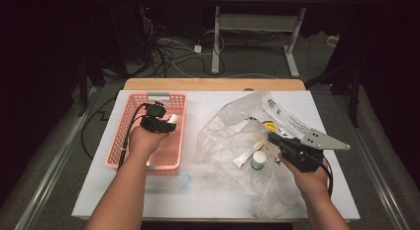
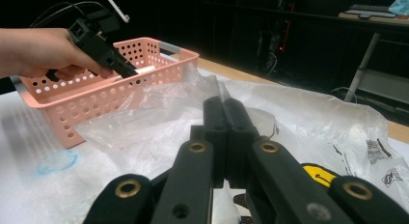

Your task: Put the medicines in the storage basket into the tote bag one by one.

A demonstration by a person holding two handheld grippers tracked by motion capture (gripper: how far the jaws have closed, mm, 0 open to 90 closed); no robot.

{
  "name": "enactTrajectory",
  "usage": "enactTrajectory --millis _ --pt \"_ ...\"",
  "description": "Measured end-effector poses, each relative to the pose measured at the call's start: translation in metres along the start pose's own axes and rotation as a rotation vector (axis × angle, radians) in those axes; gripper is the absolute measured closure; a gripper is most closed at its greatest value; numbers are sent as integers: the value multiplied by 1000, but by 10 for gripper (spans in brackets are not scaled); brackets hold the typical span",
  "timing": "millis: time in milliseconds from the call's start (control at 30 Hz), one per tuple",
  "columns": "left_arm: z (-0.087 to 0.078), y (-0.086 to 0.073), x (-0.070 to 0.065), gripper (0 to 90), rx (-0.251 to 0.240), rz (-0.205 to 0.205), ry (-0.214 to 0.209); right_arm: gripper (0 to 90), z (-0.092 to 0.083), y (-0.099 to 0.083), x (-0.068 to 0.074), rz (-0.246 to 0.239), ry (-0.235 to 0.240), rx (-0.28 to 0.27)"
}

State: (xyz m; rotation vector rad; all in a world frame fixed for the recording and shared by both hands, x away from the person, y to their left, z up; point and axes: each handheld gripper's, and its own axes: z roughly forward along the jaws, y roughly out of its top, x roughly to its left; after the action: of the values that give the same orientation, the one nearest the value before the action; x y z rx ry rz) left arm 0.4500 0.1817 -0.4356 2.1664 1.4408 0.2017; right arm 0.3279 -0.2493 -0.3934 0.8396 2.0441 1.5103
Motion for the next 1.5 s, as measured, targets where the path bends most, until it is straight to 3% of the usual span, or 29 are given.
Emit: enactTrajectory --millis 167,433,633,833,1200,1300,1367,1500 --pt "-8 -7 -3 577 -39 -1 -24 900 0 0 1 0 -1 2" --pt "-27 -23 -9 577 -108 0 -27 900 0 0 1 -1 -1 1" --pt "-49 -42 -15 577 -172 36 -37 900 0 0 2 -4 1 1" --pt "-63 -60 -22 577 -205 72 -42 900 2 0 3 -7 2 9" --pt "-72 -90 -38 577 -276 106 -79 900 3 -1 4 -12 6 11" --pt "-72 -99 -42 577 -316 104 -104 900 3 -1 5 -14 6 13" --pt "-74 -101 -45 577 -315 124 -95 900 3 -1 4 -14 8 11" --pt "-80 -104 -49 577 -345 122 -111 900 3 -1 4 -8 2 11"
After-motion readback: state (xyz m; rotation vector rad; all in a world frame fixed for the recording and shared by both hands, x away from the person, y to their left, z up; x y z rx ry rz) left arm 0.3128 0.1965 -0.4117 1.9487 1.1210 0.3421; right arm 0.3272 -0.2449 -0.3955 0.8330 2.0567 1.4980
